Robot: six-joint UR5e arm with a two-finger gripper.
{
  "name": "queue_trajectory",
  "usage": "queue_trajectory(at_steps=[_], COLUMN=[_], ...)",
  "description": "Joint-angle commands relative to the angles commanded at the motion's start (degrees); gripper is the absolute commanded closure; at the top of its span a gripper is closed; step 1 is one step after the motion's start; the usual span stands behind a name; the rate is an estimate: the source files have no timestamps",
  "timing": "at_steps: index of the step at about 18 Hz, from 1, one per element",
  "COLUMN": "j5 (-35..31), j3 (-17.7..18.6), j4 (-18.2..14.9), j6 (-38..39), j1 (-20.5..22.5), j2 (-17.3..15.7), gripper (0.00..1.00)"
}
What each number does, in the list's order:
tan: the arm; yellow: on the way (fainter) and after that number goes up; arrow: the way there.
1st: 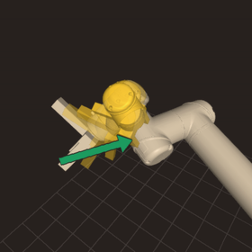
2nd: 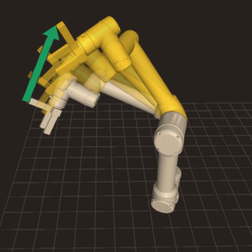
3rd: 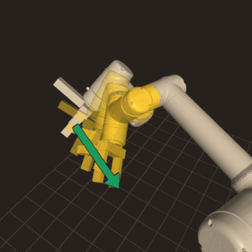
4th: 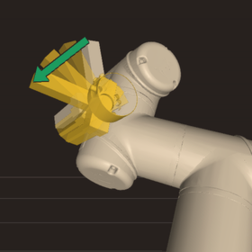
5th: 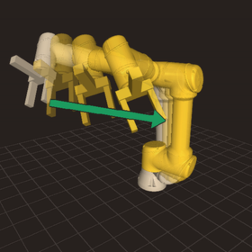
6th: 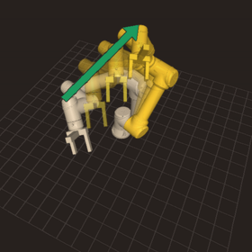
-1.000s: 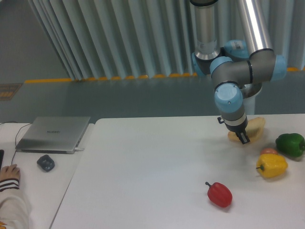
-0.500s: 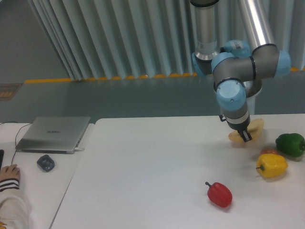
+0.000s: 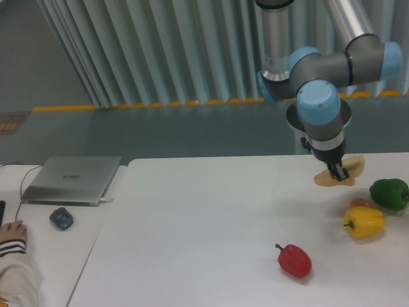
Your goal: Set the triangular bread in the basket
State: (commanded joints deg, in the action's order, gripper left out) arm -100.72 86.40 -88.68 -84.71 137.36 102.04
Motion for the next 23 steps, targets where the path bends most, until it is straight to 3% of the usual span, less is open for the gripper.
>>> queue_trajectory(at_steps=[8,13,18,23], j5=[1.1,7.1,10.5,16.4], j3=[-0.7,-1.3,-1.8,-2.1], j4=[13.5,19.4,20.4,22.5], j6=[-8.9,-11.3,-17.8,-18.3], j1=[7.5,11.9,18.1,22.0], j2=[1.6,3.9,4.5,5.9], gripper=[0.98,0.98,0.98,0.98])
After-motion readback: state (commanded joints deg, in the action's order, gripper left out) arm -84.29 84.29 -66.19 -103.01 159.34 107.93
